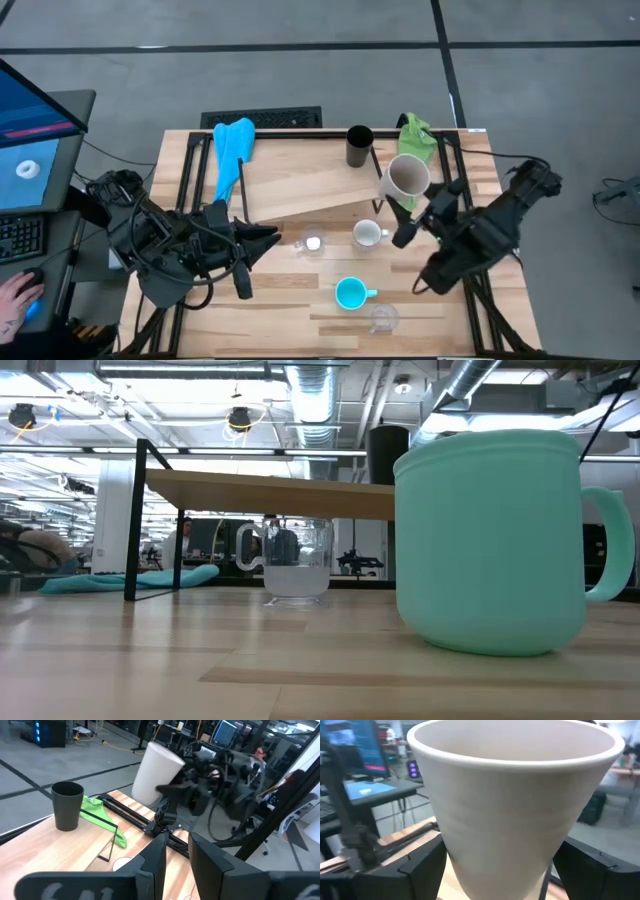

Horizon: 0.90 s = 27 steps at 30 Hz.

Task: Stack small to large cups/mugs on shelf
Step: Put the gray cup on the shelf

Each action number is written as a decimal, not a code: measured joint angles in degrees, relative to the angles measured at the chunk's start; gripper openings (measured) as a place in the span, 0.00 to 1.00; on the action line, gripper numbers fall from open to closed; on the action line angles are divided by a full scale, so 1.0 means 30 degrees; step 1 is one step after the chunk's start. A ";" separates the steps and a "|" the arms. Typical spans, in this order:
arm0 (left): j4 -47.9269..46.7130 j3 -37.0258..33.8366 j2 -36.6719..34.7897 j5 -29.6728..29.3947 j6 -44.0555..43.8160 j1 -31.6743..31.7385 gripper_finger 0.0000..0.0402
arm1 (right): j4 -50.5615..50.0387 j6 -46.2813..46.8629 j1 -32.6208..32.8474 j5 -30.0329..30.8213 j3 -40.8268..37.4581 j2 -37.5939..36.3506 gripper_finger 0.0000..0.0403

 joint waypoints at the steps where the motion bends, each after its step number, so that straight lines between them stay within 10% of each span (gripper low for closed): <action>1: -0.0007 0.0000 0.0000 0.0000 0.0108 0.0000 0.18 | 0.0014 0.0536 -0.0293 -0.0244 -0.0557 -0.0112 0.83; 17: -0.0133 0.0000 0.0000 -0.0284 0.1358 0.0015 0.18 | 0.3789 0.2757 -0.3517 -0.1038 -0.6957 -0.0440 0.83; 27: -0.1155 0.0000 0.0000 -0.0204 0.1768 0.0015 0.18 | 1.3363 -0.8030 -0.4331 -0.5362 -0.7948 -0.0465 0.83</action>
